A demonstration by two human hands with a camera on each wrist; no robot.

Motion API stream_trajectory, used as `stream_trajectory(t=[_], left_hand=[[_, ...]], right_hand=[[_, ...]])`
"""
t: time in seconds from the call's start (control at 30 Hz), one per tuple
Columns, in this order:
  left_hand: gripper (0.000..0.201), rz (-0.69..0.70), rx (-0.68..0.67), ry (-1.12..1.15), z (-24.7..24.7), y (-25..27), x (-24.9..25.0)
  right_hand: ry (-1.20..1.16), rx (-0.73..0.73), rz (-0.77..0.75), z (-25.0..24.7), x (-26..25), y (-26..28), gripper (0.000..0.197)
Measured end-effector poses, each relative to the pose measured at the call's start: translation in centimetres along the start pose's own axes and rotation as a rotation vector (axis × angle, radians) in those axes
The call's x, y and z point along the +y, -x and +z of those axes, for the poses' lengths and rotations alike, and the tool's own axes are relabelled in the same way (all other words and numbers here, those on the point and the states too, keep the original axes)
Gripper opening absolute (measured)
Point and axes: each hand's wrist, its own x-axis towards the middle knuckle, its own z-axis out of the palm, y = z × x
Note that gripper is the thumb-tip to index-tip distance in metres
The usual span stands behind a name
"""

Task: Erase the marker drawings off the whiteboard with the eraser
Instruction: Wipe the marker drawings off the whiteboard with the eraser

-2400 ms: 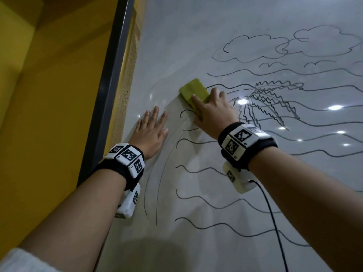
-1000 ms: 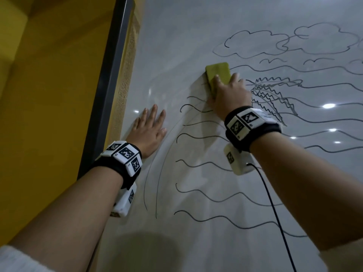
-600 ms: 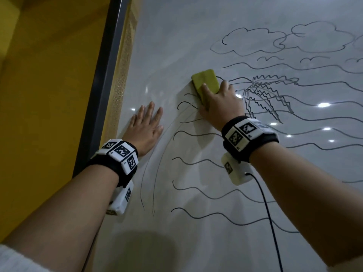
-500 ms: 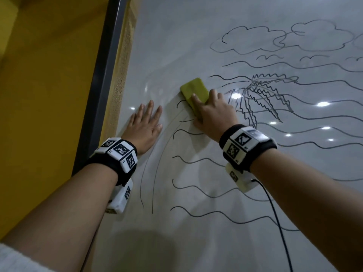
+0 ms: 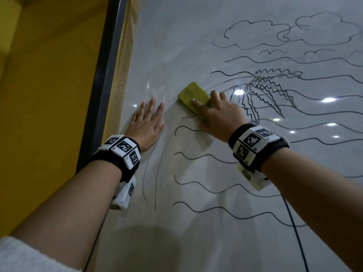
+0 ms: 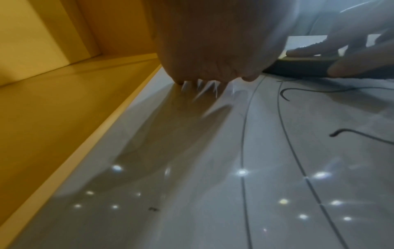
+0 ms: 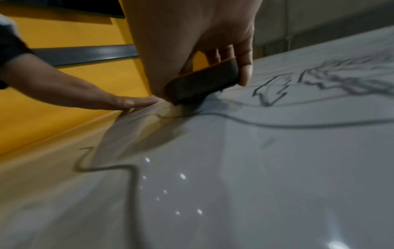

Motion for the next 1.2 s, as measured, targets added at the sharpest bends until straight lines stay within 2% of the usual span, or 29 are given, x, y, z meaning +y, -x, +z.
stream_trajectory(t=[0.13, 0.23, 0.33, 0.43, 0.53, 0.63, 0.73, 0.9, 1.07, 1.13, 1.2], left_hand=[[0.055, 0.004, 0.0, 0.01, 0.1, 0.3, -0.1], [0.055, 0.013, 0.002, 0.014, 0.3, 0.6, -0.4], [0.055, 0.02, -0.003, 0.006, 0.6, 0.9, -0.8], [0.055, 0.022, 0.003, -0.001, 1.0, 1.1, -1.0], [0.055, 0.012, 0.004, -0.002, 1.3, 1.2, -1.0], [0.055, 0.012, -0.004, 0.03, 1.2, 1.5, -1.0], [0.054, -0.002, -0.018, 0.047, 1.2, 2.1, -0.9], [0.056, -0.029, -0.014, 0.061, 1.8, 2.8, -0.7], [0.058, -0.037, -0.008, 0.137, 1.6, 3.2, -0.9], [0.058, -0.043, -0.01, 0.136, 1.6, 3.4, -1.0], [0.057, -0.05, -0.012, 0.152, 1.5, 3.7, -1.0]], right_hand=[[-0.077, 0.027, 0.132, -0.7, 0.2, -0.6, 0.064], [-0.048, -0.024, 0.028, 0.2, -1.5, 0.4, 0.065], [-0.005, -0.04, -0.057, 0.6, -1.1, 1.1, 0.064], [-0.009, -0.005, 0.008, -0.1, -0.1, 0.3, 0.064], [-0.082, 0.003, 0.112, -0.3, -1.3, -0.1, 0.066], [-0.058, -0.034, 0.02, 0.4, -3.1, 0.8, 0.065], [-0.005, -0.044, -0.068, 0.3, -2.1, 1.0, 0.065], [-0.068, 0.014, 0.112, -0.7, -0.8, -0.2, 0.066], [0.02, -0.066, -0.129, 1.1, -3.5, 1.6, 0.064], [0.014, -0.038, -0.112, 1.0, -2.4, 1.4, 0.064], [-0.025, -0.013, -0.016, 0.6, -1.7, 1.0, 0.065]])
